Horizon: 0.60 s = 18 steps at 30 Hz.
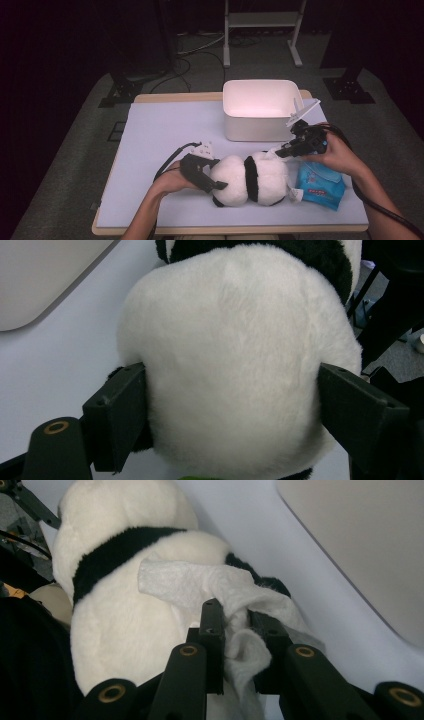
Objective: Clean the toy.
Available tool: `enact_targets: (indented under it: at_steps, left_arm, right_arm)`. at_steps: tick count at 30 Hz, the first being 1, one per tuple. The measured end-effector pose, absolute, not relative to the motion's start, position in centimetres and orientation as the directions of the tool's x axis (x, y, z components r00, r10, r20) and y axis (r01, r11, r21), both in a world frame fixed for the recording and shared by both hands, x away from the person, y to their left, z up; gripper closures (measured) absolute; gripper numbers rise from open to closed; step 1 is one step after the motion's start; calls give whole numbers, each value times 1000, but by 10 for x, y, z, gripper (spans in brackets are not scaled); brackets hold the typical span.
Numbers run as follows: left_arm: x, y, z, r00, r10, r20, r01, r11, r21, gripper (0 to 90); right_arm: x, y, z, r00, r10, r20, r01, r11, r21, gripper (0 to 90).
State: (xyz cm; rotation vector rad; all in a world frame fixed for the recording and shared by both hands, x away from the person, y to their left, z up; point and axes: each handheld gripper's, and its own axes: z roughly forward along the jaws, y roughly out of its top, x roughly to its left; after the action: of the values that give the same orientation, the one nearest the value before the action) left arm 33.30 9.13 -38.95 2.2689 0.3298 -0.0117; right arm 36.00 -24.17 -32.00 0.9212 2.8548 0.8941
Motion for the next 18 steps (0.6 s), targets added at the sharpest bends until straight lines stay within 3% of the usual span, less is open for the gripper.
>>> enact_targets:
  at_steps: [18]
  left_arm:
    - [333, 91, -390, 965, 236, -116, 243, -634, 734, 166]
  right_arm:
    - [358, -222, -313, -847, 516, 130, 502, 695, 515, 775]
